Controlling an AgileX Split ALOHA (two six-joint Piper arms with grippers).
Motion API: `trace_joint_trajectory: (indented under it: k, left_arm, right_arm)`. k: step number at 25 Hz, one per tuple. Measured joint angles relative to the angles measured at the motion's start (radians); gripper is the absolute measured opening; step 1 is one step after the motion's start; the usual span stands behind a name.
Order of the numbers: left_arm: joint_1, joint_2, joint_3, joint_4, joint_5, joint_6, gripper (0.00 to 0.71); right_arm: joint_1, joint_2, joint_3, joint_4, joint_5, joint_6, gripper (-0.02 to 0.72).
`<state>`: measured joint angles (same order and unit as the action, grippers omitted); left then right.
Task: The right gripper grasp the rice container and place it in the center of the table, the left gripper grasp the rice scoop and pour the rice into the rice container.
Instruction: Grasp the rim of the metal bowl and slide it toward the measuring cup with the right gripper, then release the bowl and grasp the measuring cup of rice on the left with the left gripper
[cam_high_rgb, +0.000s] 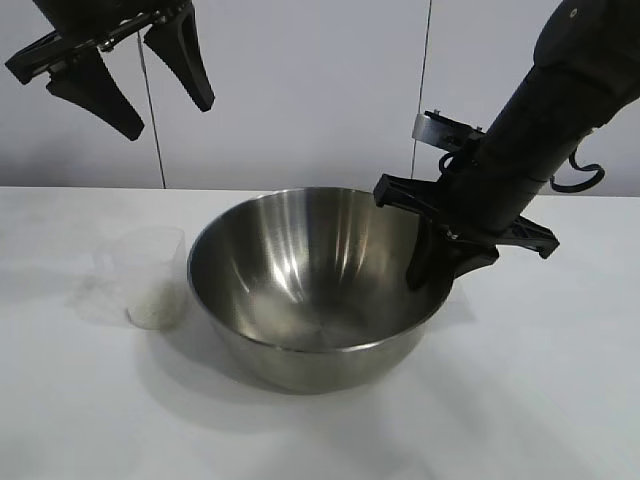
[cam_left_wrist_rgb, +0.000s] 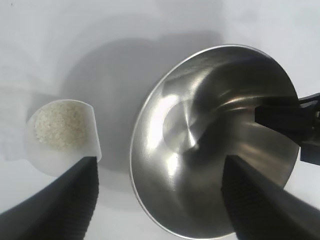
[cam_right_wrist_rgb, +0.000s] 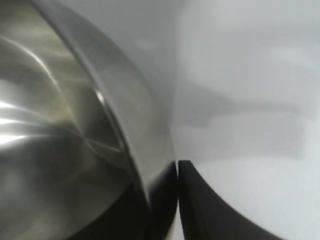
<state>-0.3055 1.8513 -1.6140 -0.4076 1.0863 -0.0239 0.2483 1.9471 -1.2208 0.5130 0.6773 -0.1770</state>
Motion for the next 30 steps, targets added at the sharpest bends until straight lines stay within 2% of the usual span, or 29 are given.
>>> trace_joint_trajectory:
  k: [6, 12, 16, 21, 30]
  left_arm:
    - [0.000, 0.000, 0.000, -0.001, 0.003, 0.000, 0.507]
    - [0.000, 0.000, 0.000, -0.001, 0.004, 0.000, 0.507]
    - [0.000, 0.000, 0.000, -0.001, 0.005, 0.000, 0.507]
    - [0.000, 0.000, 0.000, -0.001, 0.006, 0.000, 0.507]
    - [0.000, 0.000, 0.000, -0.001, -0.001, 0.000, 0.507]
  right_arm:
    - [-0.042, -0.018, -0.083, -0.062, 0.149, 0.027, 0.433]
    - [-0.129, -0.113, -0.173, -0.199, 0.284, 0.097, 0.433]
    - [-0.151, -0.191, -0.216, -0.215, 0.357, 0.102, 0.433]
    - [-0.152, -0.284, -0.225, -0.211, 0.397, 0.102, 0.433]
    - [-0.152, -0.322, -0.225, -0.222, 0.401, 0.102, 0.433]
